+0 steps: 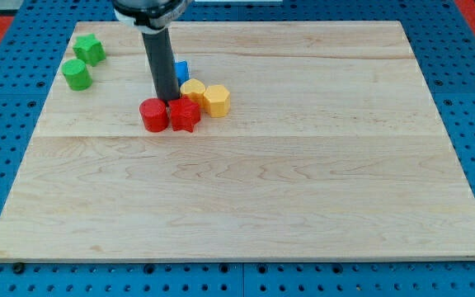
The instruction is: Put the red star at the bottom left side of the red circle
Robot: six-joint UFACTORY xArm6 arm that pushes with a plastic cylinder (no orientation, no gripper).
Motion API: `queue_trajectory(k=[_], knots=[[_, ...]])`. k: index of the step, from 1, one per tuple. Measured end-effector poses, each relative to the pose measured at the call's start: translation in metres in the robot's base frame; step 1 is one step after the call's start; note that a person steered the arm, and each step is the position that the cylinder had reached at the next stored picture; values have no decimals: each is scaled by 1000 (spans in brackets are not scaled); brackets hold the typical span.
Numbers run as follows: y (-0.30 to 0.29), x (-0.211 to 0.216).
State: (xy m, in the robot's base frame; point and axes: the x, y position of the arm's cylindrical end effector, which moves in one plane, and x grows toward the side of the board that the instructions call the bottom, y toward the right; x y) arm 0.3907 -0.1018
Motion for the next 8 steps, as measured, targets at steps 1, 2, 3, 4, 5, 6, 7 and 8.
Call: queue_trajectory(k=[1,2,3,4,5,6,7,8], knots=[[45,4],[74,14],[85,42],[22,57],[3,68],[43,80],[39,118],[-34,122]])
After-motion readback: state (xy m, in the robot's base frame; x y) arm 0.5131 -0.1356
